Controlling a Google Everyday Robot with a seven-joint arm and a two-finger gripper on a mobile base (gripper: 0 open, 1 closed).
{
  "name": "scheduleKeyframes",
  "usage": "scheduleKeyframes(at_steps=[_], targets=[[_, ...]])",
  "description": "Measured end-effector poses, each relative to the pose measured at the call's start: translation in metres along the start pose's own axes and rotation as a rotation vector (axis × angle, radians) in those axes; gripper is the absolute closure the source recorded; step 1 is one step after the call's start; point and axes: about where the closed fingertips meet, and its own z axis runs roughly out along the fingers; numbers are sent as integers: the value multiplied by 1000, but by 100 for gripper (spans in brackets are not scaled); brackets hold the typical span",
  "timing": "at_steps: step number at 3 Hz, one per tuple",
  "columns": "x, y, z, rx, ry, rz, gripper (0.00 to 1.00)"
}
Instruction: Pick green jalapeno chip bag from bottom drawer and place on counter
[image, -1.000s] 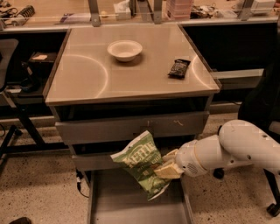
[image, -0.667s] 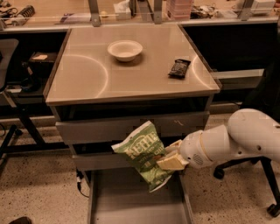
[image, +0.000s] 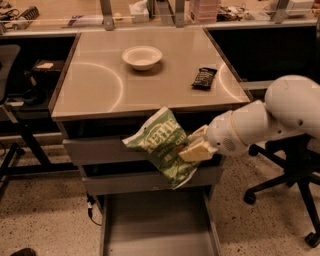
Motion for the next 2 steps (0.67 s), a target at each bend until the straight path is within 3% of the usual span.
scheduleKeyframes(at_steps=[1,2], targets=[[-29,-21,-8,9,-10,-39,100],[-34,-23,-10,13,-16,-46,100]])
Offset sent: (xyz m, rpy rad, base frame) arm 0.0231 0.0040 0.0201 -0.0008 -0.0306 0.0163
